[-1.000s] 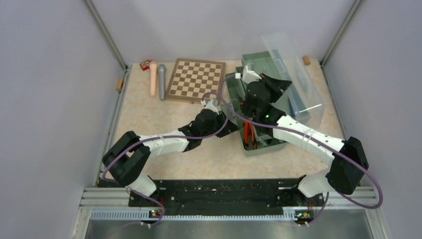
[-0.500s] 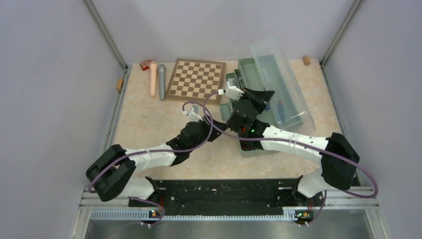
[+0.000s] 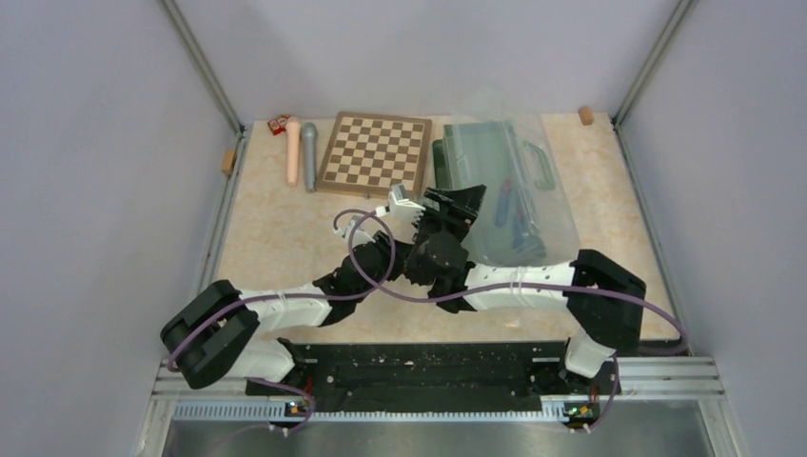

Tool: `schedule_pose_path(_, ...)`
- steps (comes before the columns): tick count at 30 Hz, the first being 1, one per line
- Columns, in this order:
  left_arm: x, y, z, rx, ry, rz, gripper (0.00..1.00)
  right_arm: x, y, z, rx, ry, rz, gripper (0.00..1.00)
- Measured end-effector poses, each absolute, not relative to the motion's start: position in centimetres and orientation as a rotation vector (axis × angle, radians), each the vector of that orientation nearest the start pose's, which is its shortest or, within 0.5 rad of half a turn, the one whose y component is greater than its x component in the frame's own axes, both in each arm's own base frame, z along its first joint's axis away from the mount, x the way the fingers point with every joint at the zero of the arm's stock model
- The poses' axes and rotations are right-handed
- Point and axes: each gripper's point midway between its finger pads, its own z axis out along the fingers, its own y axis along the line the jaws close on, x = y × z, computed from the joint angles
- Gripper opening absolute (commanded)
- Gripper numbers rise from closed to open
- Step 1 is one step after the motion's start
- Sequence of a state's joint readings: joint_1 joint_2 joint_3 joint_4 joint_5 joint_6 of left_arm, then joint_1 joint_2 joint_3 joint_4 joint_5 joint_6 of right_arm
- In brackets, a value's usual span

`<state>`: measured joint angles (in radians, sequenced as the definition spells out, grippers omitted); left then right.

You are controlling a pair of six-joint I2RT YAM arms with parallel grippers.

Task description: Pack the tool kit

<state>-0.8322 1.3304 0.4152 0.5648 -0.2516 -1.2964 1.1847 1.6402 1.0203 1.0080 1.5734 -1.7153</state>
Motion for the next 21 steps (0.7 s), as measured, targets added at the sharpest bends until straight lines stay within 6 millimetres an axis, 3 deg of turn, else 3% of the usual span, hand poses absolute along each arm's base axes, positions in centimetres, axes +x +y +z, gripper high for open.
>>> schedule_pose_path(5,26.7,-27.7,10.8,-0.704,1.987,-1.119,0.40,26.8,22.8,29.6,-0.796,1.532,-1.266,0.88)
schedule_pose_path(11,26.8,-27.3,10.4,-0.736,1.983,-1.101,0.40,25.6,26.0,28.9,-0.860,1.485,-1.231,0.92)
schedule_pose_path(21,26.8,-27.1,10.3,-0.745,1.982,-1.094,0.40,22.4,30.1,34.1,-0.751,1.476,-0.966,0.94)
